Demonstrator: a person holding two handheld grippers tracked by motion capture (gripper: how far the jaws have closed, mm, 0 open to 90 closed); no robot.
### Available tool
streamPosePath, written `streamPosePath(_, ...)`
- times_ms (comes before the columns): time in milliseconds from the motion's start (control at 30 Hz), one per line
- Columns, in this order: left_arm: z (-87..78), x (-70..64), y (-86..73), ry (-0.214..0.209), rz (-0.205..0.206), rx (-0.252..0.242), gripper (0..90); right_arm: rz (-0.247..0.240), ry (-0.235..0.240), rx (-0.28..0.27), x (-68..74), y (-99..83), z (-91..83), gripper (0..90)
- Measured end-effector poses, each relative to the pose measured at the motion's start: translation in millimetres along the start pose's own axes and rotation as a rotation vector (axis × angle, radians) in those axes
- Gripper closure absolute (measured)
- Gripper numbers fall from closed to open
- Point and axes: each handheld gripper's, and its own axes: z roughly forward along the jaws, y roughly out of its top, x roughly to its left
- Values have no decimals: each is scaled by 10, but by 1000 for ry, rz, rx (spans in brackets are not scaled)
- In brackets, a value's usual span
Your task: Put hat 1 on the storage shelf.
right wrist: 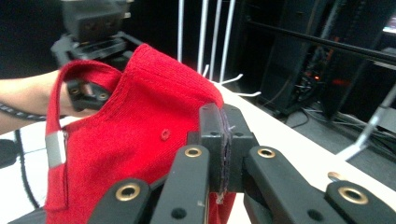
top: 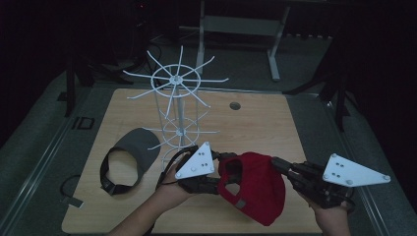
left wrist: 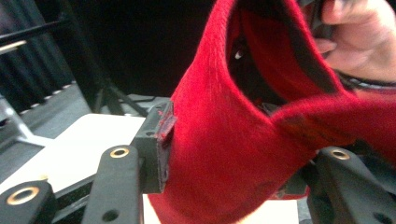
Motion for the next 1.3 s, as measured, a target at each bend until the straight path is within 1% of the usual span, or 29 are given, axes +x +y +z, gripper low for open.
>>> streamPosePath(67,-52,15,-28,23,-15,-1,451,6,-7,-5,-5,2,-23,891)
streamPosePath(200,-159,65,-73,67,-55,-13,451,11,-13,-12,-15,19,-67,891)
streamPosePath(300,-233,80,-102,100,-73,-23,452,21,-30,-19,-27,29,-86,891)
streamPosePath(367,-279,73,-128,127,-79,-27,452,26,-52,-22,-37,33,-96,891)
streamPosePath(467,-343,48,-195,158,-100,-26,452,34,-81,-25,-65,47,-118,891)
streamPosePath(500,-354,42,-216,161,-107,-25,452,35,-98,-28,-80,54,-131,891)
streamPosePath(533,-368,30,-246,166,-112,-25,452,38,-105,-29,-90,58,-139,891)
streamPosePath(600,-389,3,-312,184,-109,-12,452,49,-124,-35,-123,68,-160,891)
streamPosePath(700,-421,-20,-415,187,-124,2,452,62,-144,-49,-172,86,-189,891)
streamPosePath(833,-450,-46,-535,181,-146,5,453,72,-165,-65,-227,119,-206,891)
streamPosePath(1000,-456,-80,-681,179,-172,19,454,76,-185,-75,-285,173,-189,891)
streamPosePath(1100,-461,-108,-767,185,-177,26,454,76,-198,-79,-314,213,-173,891)
streamPosePath(1267,-475,-145,-936,176,-211,29,454,74,-224,-95,-393,308,-160,891)
streamPosePath(1300,-476,-152,-976,174,-210,30,454,78,-224,-101,-413,328,-157,891)
